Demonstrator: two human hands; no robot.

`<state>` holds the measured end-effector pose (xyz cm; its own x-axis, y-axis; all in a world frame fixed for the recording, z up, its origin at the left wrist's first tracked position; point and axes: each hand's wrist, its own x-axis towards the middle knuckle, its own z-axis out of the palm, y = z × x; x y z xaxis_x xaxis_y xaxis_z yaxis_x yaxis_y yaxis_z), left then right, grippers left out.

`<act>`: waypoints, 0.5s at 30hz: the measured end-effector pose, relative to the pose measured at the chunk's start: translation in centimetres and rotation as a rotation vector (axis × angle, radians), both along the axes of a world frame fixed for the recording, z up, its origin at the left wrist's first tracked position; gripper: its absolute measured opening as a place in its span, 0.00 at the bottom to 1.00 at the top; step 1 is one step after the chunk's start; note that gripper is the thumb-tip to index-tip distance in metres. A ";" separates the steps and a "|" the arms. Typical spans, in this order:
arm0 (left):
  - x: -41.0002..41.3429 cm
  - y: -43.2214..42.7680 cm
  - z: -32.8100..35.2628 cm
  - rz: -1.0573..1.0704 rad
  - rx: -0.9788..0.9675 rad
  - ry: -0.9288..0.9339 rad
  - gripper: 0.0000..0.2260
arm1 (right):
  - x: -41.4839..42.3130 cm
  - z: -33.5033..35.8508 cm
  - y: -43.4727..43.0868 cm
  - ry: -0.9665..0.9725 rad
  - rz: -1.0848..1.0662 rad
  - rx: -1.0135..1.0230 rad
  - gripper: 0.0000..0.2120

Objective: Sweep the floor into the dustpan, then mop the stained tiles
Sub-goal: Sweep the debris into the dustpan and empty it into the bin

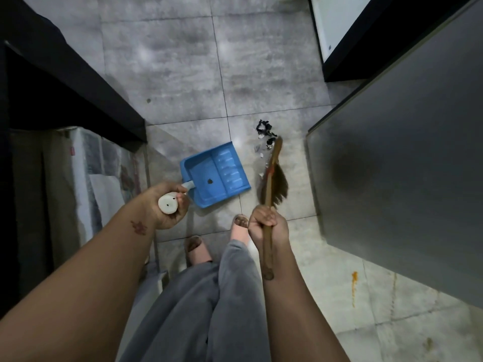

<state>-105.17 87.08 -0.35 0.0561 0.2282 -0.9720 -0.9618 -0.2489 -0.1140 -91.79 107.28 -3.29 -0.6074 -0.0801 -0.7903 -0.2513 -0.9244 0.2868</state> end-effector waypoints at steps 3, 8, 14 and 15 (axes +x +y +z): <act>-0.1 -0.4 0.0 0.017 0.003 -0.011 0.07 | -1.1 1.7 0.4 0.043 -0.007 -0.019 0.21; -0.7 -0.2 -0.2 0.077 0.004 -0.009 0.05 | -0.7 6.4 4.2 0.121 0.157 0.057 0.20; -1.8 0.5 -1.0 0.155 -0.013 -0.021 0.03 | -7.8 6.4 9.0 -0.111 0.624 0.373 0.22; -2.0 0.7 -1.3 0.172 -0.017 -0.022 0.03 | -9.7 5.4 9.6 -0.147 0.693 0.406 0.22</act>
